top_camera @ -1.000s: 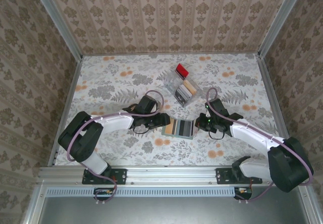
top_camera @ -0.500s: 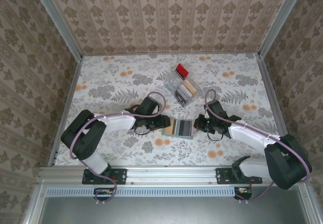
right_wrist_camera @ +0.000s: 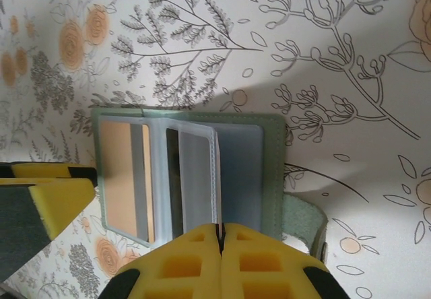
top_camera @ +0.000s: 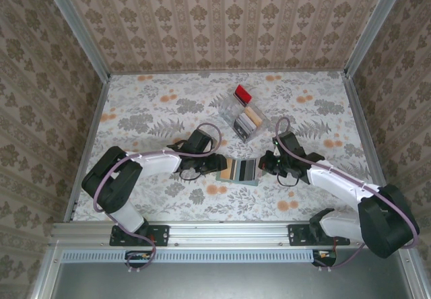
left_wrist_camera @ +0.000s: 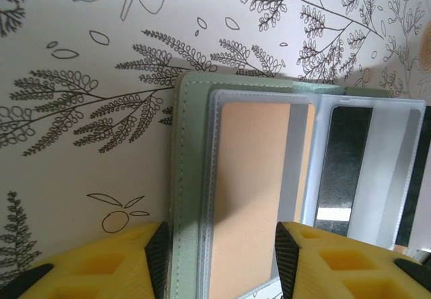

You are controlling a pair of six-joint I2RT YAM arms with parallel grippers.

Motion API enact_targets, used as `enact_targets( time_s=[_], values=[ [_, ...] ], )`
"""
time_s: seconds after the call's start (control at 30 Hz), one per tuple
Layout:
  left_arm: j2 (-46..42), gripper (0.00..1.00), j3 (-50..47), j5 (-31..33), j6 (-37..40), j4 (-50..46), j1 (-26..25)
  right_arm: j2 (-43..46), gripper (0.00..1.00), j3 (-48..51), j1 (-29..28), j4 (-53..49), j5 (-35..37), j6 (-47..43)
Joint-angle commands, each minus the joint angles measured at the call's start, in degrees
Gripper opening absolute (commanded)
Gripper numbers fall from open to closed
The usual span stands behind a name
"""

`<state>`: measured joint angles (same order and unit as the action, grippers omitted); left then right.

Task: Put the credit cards into the card holder
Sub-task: Flip over the card slot in the card holder.

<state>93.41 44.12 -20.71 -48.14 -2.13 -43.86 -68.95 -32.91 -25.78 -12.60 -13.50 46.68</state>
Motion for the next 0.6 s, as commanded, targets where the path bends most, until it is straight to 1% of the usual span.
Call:
enact_targets(
  time_s=[0.0,0.07,0.13,0.2,0.4,0.57],
  values=[
    [0.7,0.47,0.3,0.0,1.1,0.0,-0.3,0.8,0.03,-1.7,-0.4,-2.5,0.0,-0.3],
    [0.6,0.47,0.4,-0.2,1.1,-0.2,-0.3,0.7,0.04,-2.3,-0.4,-5.0,2.0,-0.9],
    [0.4,0.47,0.3,0.1,1.1,-0.2,-0.3,0.6,0.04,-3.2,-0.4,-9.1,6.1,-1.0],
    [0.3,0.47,0.2,0.2,1.1,-0.3,-0.3,0.7,0.04,-3.2,-0.5,-9.5,7.0,-1.6],
    [0.4,0.47,0.4,0.2,1.0,-0.3,-0.3,-0.4,0.02,-2.2,-0.4,-4.1,2.4,-0.4],
    [0.7,0.47,0.6,0.0,0.9,-0.2,-0.4,-3.0,0.02,-1.7,-0.8,-1.9,2.1,0.3]
  ],
)
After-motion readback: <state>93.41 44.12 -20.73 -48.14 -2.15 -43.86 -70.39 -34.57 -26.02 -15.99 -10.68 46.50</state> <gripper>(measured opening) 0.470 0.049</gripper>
